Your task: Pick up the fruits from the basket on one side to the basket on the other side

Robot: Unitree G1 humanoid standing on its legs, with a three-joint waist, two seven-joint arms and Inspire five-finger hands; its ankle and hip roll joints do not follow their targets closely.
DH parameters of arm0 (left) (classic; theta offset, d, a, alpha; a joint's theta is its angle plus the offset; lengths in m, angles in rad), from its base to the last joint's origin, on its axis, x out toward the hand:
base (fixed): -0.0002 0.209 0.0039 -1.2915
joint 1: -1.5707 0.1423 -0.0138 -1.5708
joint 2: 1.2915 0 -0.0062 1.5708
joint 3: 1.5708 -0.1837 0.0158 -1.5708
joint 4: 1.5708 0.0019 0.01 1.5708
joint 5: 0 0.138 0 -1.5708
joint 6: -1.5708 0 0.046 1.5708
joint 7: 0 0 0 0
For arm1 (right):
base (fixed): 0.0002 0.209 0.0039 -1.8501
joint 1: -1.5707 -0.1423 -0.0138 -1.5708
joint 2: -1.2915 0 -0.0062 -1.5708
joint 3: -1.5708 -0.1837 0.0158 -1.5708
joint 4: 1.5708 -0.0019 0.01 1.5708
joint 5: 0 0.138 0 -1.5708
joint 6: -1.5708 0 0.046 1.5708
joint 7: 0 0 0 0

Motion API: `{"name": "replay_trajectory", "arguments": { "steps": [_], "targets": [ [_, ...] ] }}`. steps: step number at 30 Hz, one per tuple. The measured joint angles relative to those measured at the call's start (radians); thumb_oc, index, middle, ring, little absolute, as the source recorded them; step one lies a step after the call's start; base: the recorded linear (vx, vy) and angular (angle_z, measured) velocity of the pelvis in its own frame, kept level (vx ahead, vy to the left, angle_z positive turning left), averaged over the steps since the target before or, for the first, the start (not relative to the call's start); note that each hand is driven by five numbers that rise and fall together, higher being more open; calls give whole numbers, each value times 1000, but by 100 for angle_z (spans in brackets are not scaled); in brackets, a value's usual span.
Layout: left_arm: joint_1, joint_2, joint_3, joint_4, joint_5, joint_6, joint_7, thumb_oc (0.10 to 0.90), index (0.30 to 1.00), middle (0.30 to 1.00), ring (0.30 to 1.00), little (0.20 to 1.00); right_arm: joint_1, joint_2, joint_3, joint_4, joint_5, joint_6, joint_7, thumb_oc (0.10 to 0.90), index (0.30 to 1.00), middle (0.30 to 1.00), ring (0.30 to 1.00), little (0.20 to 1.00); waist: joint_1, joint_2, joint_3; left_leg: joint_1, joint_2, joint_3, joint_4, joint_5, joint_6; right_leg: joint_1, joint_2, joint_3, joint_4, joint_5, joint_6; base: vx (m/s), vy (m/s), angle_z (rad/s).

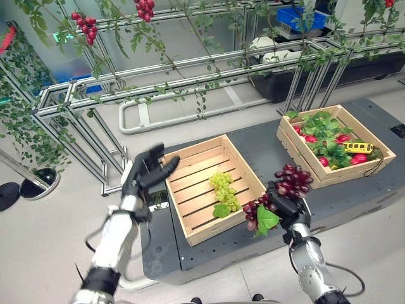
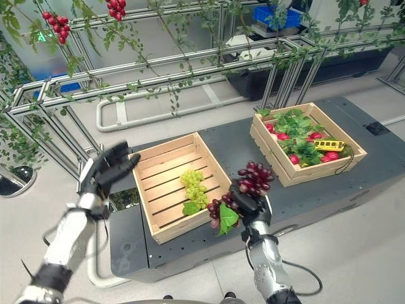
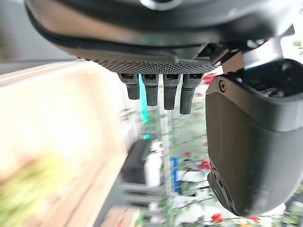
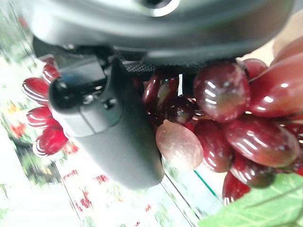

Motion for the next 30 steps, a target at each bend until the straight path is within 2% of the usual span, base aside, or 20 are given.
{"name": "replay_trajectory", "arguments": {
  "steps": [4,8,12,14,16,18,19,20,21,22,23,26,30],
  "targets": [
    [103,-89,22,11,-98,0,-11,800,900,900,900,900,66,6,-66,0,-54,-1,7,400,300,300,300,300,-14,-17,-10,7,9,24,0,1,-3,-8,7,16,-4,-2,-6,21,-157,-13],
    [131,-95,22,12,-136,9,-10,800,900,900,900,900,87,7,-73,0,-54,-1,18,400,300,300,300,300,-17,-33,-20,7,22,36,0,5,-10,-17,18,18,-4,6,-17,-16,-228,-14],
    [134,-97,18,12,-155,9,-8,800,900,900,900,900,88,0,-86,-1,-53,-1,47,400,300,300,300,300,-17,-35,-20,6,36,48,0,10,-16,-25,35,25,-4,13,-25,-95,-182,-12],
    [131,-98,13,12,-170,7,7,800,900,900,900,900,81,-16,-85,-1,-52,-1,51,400,300,300,300,300,-10,-34,-20,8,36,37,1,11,-16,-30,43,45,-4,17,-31,-164,-48,-20],
    [101,-105,-4,26,-173,-12,33,800,900,900,900,900,41,-50,-85,1,-52,0,51,400,300,300,300,300,20,-32,-15,-1,37,-44,22,11,-16,-52,43,88,-4,20,-41,-214,42,-62],
    [87,-104,-6,26,-173,-30,55,800,900,900,900,900,-8,-51,-84,1,-51,0,53,400,300,300,300,300,43,-64,2,-49,2,-120,137,4,-10,-65,14,160,-3,38,-49,-274,144,-90],
    [90,-108,-13,26,-172,-60,64,800,900,900,900,900,-37,-54,-83,-7,-51,-2,64,400,300,300,300,300,55,-77,6,-99,-54,-233,217,-31,19,-80,-15,216,0,53,-45,-209,151,-94],
    [90,-111,-15,26,-171,-71,66,800,900,900,900,900,-50,-58,-83,-11,-51,-7,68,400,300,300,300,300,60,-79,9,-112,-87,-292,217,-37,27,-93,-24,238,1,64,-38,-219,198,-112],
    [82,-114,-16,26,-169,-87,66,800,900,900,900,900,-78,-62,-84,-11,-51,-11,71,400,300,300,300,300,57,-48,10,-119,-137,-340,189,-47,46,-110,-24,269,5,77,-26,-193,236,-76],
    [67,-123,-18,26,-168,-93,65,800,900,900,900,900,-86,-82,-85,-14,-51,-12,71,400,300,300,300,300,34,0,15,-112,-134,-334,128,-33,65,-110,9,265,5,86,-11,-199,239,-55],
    [35,-119,-21,55,-168,-101,63,800,900,900,900,900,-87,-72,-91,1,-49,-14,69,400,300,300,300,300,30,1,23,-97,-131,-312,106,-23,74,-100,9,261,6,88,-7,-301,302,-21],
    [-19,-115,-19,78,-167,-118,68,800,900,900,900,900,-67,-58,-92,12,-49,-14,67,400,300,300,300,300,6,-23,25,-69,-151,-302,10,26,91,-117,-14,255,1,92,7,-312,239,-9],
    [-16,-114,-18,80,-145,-128,69,800,900,900,900,900,-59,-21,-88,20,-50,-14,67,400,300,300,300,300,7,-33,28,-79,-174,-272,0,40,109,-151,-37,255,2,115,35,-297,195,-21]
  ]
}}
